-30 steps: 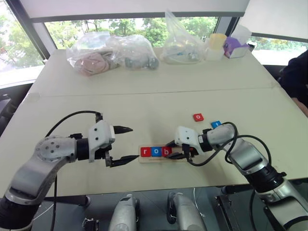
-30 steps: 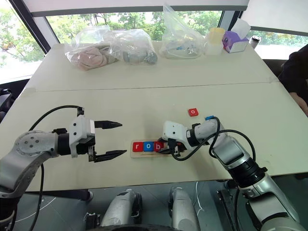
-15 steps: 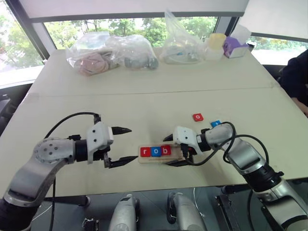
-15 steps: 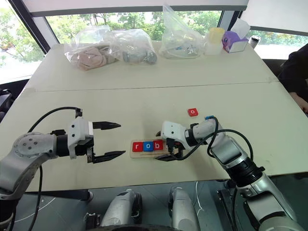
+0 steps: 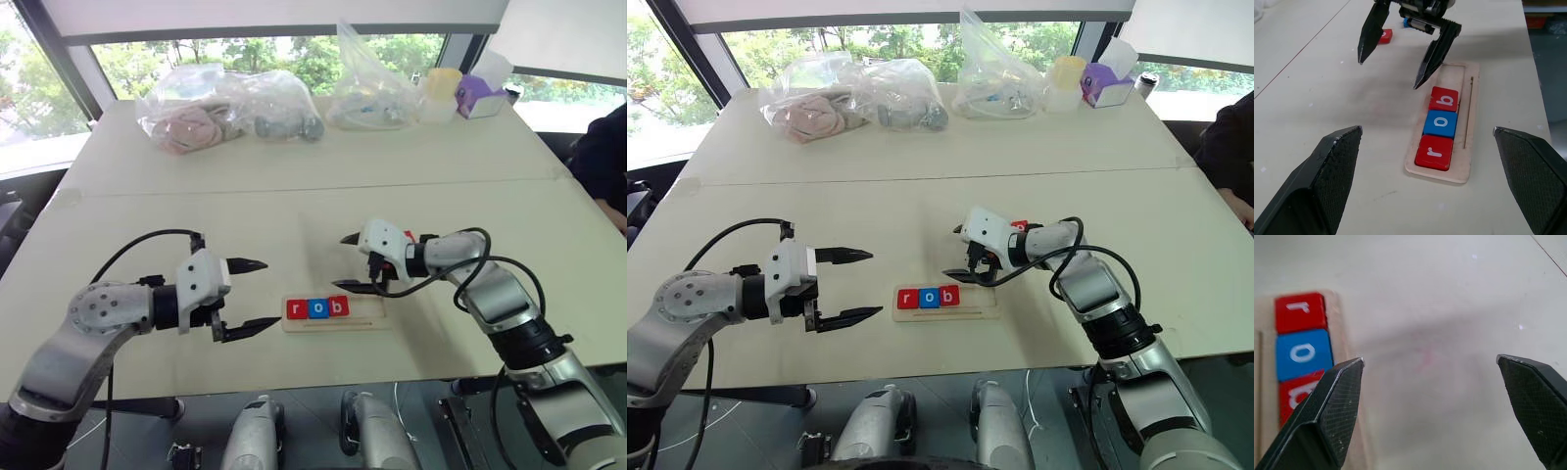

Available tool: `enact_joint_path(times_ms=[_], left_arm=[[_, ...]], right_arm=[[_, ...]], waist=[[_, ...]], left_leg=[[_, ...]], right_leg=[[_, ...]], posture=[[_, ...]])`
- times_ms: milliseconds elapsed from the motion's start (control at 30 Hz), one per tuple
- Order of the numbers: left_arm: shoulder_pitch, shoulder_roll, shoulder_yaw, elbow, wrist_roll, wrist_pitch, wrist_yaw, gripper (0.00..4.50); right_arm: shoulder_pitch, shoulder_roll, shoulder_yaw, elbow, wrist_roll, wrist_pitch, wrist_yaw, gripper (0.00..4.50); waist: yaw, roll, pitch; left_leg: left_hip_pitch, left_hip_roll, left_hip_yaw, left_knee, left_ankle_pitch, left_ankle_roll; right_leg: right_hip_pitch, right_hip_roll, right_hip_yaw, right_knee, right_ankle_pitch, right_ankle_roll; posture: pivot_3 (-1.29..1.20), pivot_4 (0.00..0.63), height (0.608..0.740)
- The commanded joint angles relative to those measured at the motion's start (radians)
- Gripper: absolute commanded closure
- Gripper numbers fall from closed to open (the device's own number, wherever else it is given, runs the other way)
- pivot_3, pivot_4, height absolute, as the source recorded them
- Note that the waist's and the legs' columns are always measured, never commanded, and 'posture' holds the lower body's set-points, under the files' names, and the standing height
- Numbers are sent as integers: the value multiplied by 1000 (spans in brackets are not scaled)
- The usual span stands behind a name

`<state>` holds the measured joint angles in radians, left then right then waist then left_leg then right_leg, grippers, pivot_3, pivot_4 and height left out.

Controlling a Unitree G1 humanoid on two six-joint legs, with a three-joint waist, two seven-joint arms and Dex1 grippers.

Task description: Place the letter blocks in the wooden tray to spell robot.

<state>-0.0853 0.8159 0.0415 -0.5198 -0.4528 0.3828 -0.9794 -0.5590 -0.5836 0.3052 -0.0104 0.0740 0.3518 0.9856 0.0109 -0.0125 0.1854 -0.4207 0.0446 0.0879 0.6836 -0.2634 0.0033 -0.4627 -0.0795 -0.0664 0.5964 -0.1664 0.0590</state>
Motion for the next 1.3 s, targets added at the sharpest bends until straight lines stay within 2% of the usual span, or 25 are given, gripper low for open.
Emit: enact_joint_path(times_ms=[33, 433, 733, 833, 1000, 1133, 1300], left_arm=[[-16, -2, 4, -13, -2, -15, -1, 0], [-27, -3, -3, -12, -3, -9, 0, 0], [-17, -8, -8, -17, -2, -16, 4, 0], [-16, -10, -9, -18, -1, -17, 4, 0], [-21, -18, -19, -6, 7, -26, -1, 0], [-52, -29, -40, 17, 15, -35, -9, 0], [-74, -32, -54, 21, 16, -31, -11, 0]], right_arm=[[24, 19, 1, -3, -22, -57, -25, 58], [60, 35, -12, -67, -19, -34, -30, 58], [19, 22, -174, -76, 18, 37, -142, 58], [17, 10, -244, -49, 0, 118, -230, 58], [16, 35, -289, 11, -46, 271, -393, 58], [5, 144, -349, 55, -4, 458, -516, 58], [-6, 229, -383, 90, 6, 542, -615, 58]], waist=[[0, 0, 0], [-1, 0, 0], [2, 0, 0], [1, 0, 0], [-1, 0, 0], [-6, 0, 0], [-21, 0, 0]], left_leg=[[0, 0, 0, 0, 0, 0], [1, 0, 0, 0, 0, 0], [1, 0, 0, 0, 0, 0], [0, 0, 0, 0, 0, 0], [1, 0, 0, 0, 0, 0], [1, 1, 0, 0, 0, 0], [1, 1, 0, 0, 0, 0]], right_leg=[[0, 0, 0, 0, 0, 0], [0, 0, 0, 1, 0, 0], [0, 0, 0, 1, 0, 0], [0, 0, 0, 0, 1, -2], [0, 0, 0, 1, 2, -2], [0, 1, 0, 1, 2, -3], [0, 1, 0, 1, 2, -3]], posture=[[0, 150, 740], [0, 150, 740], [0, 150, 740], [0, 150, 740], [0, 150, 740], [0, 150, 740], [0, 150, 740]])
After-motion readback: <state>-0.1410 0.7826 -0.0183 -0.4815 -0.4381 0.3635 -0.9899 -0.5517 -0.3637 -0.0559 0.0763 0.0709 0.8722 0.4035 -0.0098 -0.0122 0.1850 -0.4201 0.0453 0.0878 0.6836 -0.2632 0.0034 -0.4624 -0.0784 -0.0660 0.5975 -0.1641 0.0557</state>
